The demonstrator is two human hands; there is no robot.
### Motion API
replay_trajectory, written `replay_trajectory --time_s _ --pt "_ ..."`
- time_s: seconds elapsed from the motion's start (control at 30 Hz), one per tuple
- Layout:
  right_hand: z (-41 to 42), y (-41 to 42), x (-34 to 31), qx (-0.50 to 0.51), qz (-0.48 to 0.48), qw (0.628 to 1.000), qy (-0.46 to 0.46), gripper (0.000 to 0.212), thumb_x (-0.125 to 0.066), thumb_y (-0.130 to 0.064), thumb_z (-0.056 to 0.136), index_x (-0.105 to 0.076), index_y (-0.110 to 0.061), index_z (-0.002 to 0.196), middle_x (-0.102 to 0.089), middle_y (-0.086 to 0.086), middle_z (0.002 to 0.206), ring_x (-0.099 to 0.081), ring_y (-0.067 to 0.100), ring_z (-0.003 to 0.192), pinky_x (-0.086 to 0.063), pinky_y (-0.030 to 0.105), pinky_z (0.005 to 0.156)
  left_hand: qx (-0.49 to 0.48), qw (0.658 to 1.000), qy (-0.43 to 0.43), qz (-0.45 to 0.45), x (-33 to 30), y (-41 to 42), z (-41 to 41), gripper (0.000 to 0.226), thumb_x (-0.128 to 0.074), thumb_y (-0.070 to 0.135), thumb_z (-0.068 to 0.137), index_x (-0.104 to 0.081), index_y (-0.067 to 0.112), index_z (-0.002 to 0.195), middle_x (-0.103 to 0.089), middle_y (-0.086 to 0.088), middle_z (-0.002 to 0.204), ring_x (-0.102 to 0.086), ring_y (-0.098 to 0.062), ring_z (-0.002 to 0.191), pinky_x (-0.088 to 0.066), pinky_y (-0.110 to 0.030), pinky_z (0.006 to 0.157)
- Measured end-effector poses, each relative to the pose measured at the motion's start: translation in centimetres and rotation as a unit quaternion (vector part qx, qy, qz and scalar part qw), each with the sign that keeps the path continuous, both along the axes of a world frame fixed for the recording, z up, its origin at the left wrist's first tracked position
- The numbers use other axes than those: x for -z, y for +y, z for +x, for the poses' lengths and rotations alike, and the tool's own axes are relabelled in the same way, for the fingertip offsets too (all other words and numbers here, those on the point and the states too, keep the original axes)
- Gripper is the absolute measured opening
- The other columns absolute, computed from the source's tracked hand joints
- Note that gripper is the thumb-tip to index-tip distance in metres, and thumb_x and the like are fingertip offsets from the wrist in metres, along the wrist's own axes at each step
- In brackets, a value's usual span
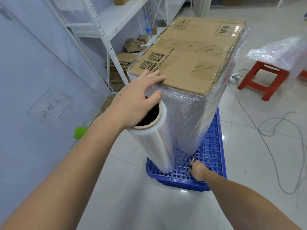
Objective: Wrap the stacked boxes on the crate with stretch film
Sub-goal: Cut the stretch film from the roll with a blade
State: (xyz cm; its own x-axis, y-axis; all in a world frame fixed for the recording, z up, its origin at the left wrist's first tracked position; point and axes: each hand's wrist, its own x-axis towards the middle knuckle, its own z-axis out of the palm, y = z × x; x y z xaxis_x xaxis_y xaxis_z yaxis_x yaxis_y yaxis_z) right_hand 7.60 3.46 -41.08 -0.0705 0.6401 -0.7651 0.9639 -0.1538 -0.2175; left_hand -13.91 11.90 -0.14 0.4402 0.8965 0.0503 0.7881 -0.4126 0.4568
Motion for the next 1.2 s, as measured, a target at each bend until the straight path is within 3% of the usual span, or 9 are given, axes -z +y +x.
replay_trajectory --time_s 0.17,0.27,0.33,0.4,0.5,0.73,0.87,1.07,1.2 --pt "-0.3 -0.3 0.8 0.048 0.015 0.998 0.037 0.045 -0.042 -0.011 0.102 -0.040 -0.019 0.147 -0.033 0.018 0.143 -0.050 0.028 0.095 -0.045 0.034 0.091 -0.005 1.000 -0.006 0.002 0.1 0.0 0.1 0.047 -0.050 0.034 0.106 -0.047 0.040 0.152 -0.031 0.023 0.164 -0.013 0.001 0.155 -0.016 -0.040 0.128" --pt "-0.6 -0.5 1.1 0.077 0.045 0.995 0.040 0.028 -0.043 -0.024 0.103 -0.050 -0.017 0.128 -0.047 0.014 0.126 -0.055 0.028 0.094 -0.047 0.034 0.085 -0.003 1.000 -0.011 -0.001 0.1 0.0 0.0 0.046 -0.050 0.034 0.105 -0.048 0.040 0.151 -0.031 0.023 0.164 -0.012 0.002 0.155 -0.016 -0.040 0.128" --pt "-0.5 -1.1 1.7 0.117 0.067 0.989 0.062 0.017 -0.046 -0.030 0.102 -0.051 -0.017 0.112 -0.051 0.011 0.111 -0.052 0.026 0.083 -0.047 0.035 0.077 -0.003 1.000 -0.012 -0.004 0.1 -0.1 -0.1 0.047 -0.049 0.033 0.105 -0.047 0.041 0.151 -0.031 0.023 0.164 -0.012 0.003 0.155 -0.016 -0.040 0.129" --pt "0.0 -1.6 2.3 0.170 0.076 0.980 0.069 0.007 -0.048 -0.026 0.100 -0.048 -0.020 0.097 -0.056 0.010 0.100 -0.048 0.023 0.073 -0.046 0.039 0.071 -0.003 1.000 -0.011 -0.003 0.0 -0.1 0.0 0.047 -0.049 0.033 0.105 -0.047 0.041 0.152 -0.031 0.022 0.165 -0.012 0.002 0.155 -0.015 -0.040 0.129" --pt "0.2 -3.0 0.6 0.253 0.091 0.957 0.111 0.012 -0.048 -0.013 0.098 -0.048 -0.019 0.088 -0.058 0.007 0.082 -0.045 0.019 0.063 -0.042 0.036 0.060 -0.004 1.000 -0.010 -0.006 -0.1 -0.1 0.1 0.048 -0.049 0.033 0.105 -0.046 0.040 0.152 -0.030 0.021 0.165 -0.011 0.001 0.155 -0.014 -0.038 0.129" --pt "-1.1 -7.9 -7.9 0.517 0.091 0.785 0.329 0.017 -0.048 -0.010 0.100 -0.065 -0.014 0.098 -0.064 0.011 0.081 -0.054 0.022 0.064 -0.050 0.035 0.063 0.012 1.000 0.004 -0.006 0.0 0.0 -0.1 0.048 -0.046 0.038 0.106 -0.043 0.042 0.154 -0.026 0.021 0.167 -0.009 -0.001 0.156 -0.018 -0.038 0.124" --pt "-1.6 -9.5 -13.1 0.568 0.089 0.712 0.404 0.026 -0.045 -0.006 0.102 -0.071 -0.011 0.104 -0.062 0.013 0.079 -0.063 0.023 0.073 -0.059 0.035 0.074 0.018 1.000 0.017 -0.011 -0.2 -0.3 -0.2 0.050 -0.043 0.037 0.107 -0.040 0.039 0.156 -0.024 0.020 0.168 -0.008 -0.003 0.157 -0.019 -0.042 0.126" --pt "-3.1 -10.1 -20.6 0.599 0.056 0.592 0.537 0.021 -0.047 -0.004 0.102 -0.065 -0.003 0.113 -0.062 0.019 0.091 -0.064 0.027 0.078 -0.056 0.034 0.073 0.029 0.999 0.037 -0.012 -0.7 -0.7 -0.2 0.051 -0.040 0.036 0.108 -0.036 0.033 0.160 -0.021 0.015 0.170 -0.007 -0.007 0.158 -0.021 -0.045 0.126" --pt "-4.4 -10.6 -23.9 0.595 0.058 0.558 0.575 0.019 -0.048 -0.005 0.102 -0.063 -0.002 0.113 -0.063 0.020 0.092 -0.065 0.028 0.080 -0.056 0.035 0.074 0.034 0.999 0.035 -0.013 -0.8 -0.7 0.0 0.052 -0.039 0.034 0.109 -0.036 0.029 0.160 -0.021 0.011 0.171 -0.007 -0.012 0.159 -0.019 -0.044 0.125"
